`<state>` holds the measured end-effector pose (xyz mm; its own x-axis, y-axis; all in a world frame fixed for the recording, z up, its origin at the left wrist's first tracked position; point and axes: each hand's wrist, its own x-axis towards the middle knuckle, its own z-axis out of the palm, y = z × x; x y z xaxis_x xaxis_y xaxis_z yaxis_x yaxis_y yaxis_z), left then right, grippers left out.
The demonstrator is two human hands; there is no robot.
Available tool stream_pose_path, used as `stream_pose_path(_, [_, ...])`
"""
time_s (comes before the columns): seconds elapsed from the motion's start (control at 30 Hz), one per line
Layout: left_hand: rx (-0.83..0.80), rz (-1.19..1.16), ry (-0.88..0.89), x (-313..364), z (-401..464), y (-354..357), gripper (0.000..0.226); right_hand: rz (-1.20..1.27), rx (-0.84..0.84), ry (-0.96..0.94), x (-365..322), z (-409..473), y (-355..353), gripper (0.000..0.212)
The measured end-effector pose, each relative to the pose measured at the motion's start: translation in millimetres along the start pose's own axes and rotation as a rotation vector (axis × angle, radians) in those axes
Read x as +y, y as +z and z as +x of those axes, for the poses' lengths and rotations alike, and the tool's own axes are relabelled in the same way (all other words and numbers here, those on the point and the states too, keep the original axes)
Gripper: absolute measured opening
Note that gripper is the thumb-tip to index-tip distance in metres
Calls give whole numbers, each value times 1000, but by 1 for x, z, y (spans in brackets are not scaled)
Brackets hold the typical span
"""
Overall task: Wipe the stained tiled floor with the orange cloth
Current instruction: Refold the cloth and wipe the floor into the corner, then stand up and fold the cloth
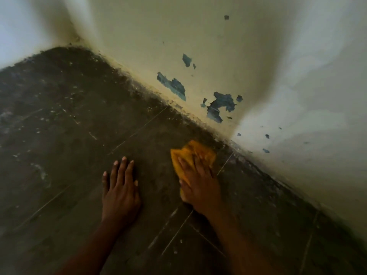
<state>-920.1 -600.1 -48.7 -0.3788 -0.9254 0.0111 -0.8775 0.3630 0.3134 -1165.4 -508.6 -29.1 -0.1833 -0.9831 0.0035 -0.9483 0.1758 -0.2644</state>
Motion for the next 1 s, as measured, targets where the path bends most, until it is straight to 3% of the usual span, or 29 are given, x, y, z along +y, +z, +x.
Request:
stream_pose_path(0.07, [20,14,18,0,2,1,66,-16,61,139,40,-33,4,79])
stream_pose_path(0.13, [20,16,16,-1,4,1,65,-49,87,439,76,-30,7,85])
stream_pose_path(0.23, [26,11,34,-1,2,1,67,34,112,800,64,21,-4,80])
stream_pose_path(0.3, [17,0,31,-1,3,-2,70,93,119,791,32,48,-11,77])
stream_pose_path(0.43, [8,-60,23,-4,7,-13,69,132,28,368,-19,50,-3,63])
stream_pose_path(0.53, [90,-205,-54,-5,20,-27,57,344,63,163,-47,51,5,54])
stream_pose_path(0.57, [119,-271,-92,-10,27,-33,55,413,72,161,-59,59,6,51])
stream_pose_path(0.63, [123,-394,-126,-12,38,-45,54,682,76,346,-79,73,1,40])
stream_pose_path(0.73, [51,-559,-173,-10,43,-82,50,1369,59,701,-125,94,-41,28])
stream_pose_path(0.83, [46,-794,-258,14,41,-144,45,1459,-12,779,-165,97,-107,29])
stream_pose_path(1.0, [-65,-1130,-428,49,56,-317,36,1570,-131,689,-247,94,-260,22])
